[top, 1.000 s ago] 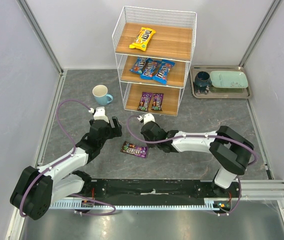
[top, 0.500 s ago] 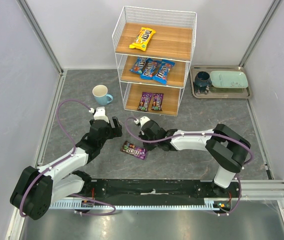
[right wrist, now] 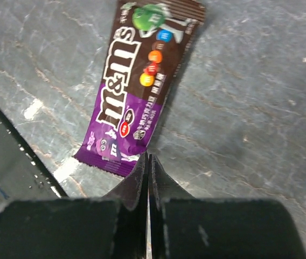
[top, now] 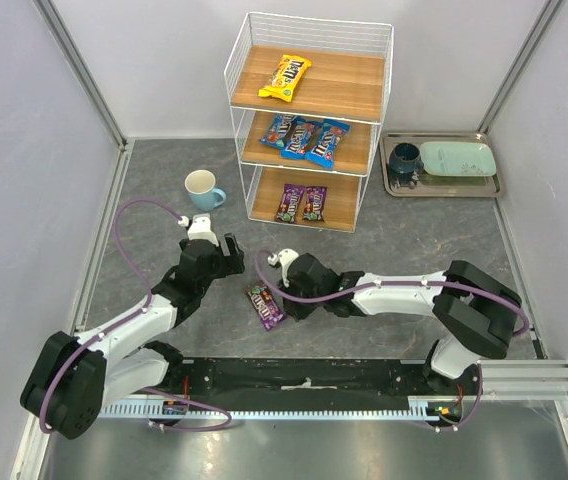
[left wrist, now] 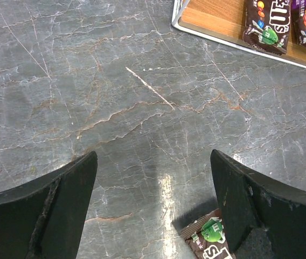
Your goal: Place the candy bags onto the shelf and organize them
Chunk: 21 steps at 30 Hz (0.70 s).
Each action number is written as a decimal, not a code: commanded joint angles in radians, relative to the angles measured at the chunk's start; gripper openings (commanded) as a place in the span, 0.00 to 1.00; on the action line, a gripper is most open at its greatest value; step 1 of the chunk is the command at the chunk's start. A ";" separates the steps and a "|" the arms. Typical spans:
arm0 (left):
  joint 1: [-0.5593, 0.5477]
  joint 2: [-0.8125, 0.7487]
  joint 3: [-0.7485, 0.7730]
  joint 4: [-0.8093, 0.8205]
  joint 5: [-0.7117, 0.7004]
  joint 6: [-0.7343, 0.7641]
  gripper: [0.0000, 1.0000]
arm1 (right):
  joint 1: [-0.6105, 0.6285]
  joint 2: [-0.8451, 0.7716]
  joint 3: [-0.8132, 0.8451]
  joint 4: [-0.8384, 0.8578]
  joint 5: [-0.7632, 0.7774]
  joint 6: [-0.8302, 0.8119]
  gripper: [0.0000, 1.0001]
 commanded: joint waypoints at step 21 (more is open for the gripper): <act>0.006 0.001 -0.001 0.042 -0.020 -0.022 0.92 | 0.161 0.127 0.018 0.434 -0.010 0.185 0.00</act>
